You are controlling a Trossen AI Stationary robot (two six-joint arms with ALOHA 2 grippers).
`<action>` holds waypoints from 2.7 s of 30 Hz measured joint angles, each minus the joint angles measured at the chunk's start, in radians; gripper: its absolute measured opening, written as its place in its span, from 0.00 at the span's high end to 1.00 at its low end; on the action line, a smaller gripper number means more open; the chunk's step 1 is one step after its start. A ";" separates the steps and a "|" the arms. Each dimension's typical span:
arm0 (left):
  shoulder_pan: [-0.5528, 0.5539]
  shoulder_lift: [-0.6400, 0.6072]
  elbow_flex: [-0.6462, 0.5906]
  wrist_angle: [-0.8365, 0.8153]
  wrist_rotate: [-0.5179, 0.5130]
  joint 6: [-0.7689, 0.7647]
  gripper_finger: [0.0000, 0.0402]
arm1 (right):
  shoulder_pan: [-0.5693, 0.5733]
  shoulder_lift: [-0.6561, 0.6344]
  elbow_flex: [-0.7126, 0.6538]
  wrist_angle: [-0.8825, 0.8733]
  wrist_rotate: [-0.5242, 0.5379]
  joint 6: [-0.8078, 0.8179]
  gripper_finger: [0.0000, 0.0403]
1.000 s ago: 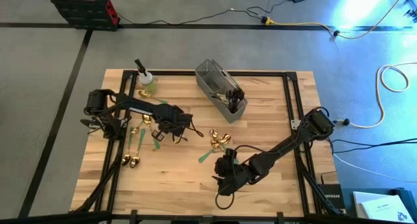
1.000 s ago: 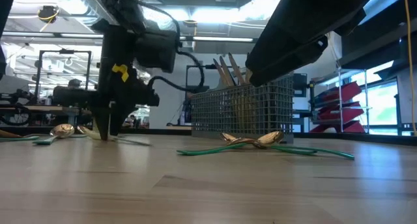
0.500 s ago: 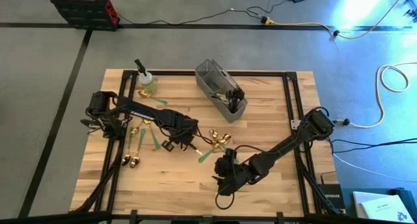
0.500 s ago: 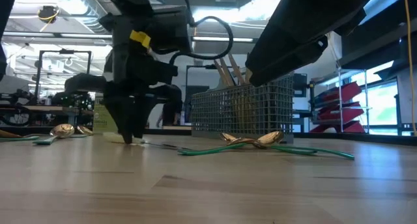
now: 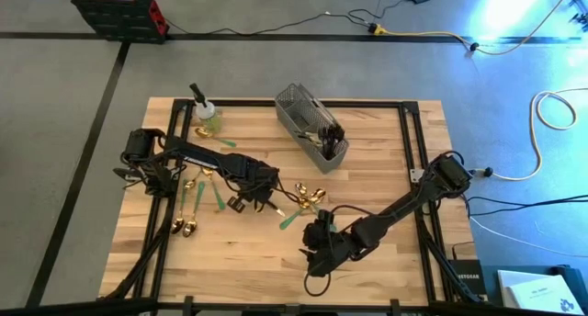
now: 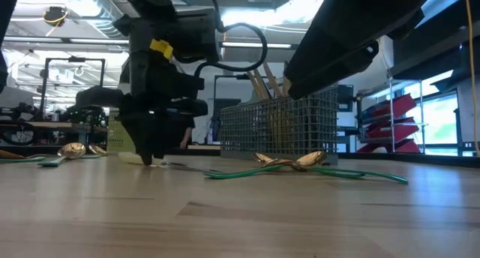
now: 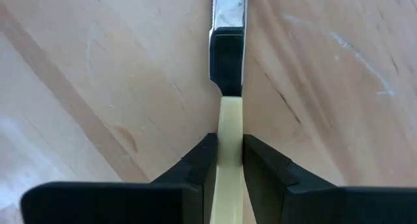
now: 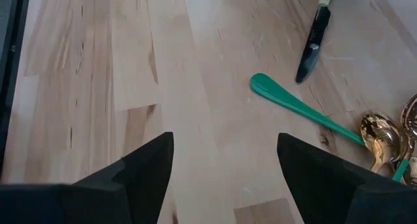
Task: Sort silverware
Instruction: Put the yellow table knife into the gray silverware organizer
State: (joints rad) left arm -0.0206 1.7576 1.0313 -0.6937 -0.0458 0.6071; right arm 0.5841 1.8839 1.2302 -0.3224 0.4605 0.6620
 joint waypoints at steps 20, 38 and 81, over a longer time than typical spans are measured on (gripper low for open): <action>-0.078 -0.110 0.034 0.101 0.018 -0.169 1.00 | 0.227 -0.068 0.153 -0.275 0.261 0.102 0.36; -0.073 -0.142 -0.066 0.079 -0.014 -0.173 0.66 | 0.253 -0.068 0.167 -0.278 0.363 0.093 0.36; 0.233 -0.666 -0.983 1.318 0.340 -0.228 0.47 | 0.211 -0.068 0.141 -0.248 0.342 0.089 0.36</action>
State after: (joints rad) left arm 0.2123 1.0912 0.0485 0.6240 0.2941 0.3791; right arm 0.7952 1.8164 1.3712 -0.5701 0.8028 0.7509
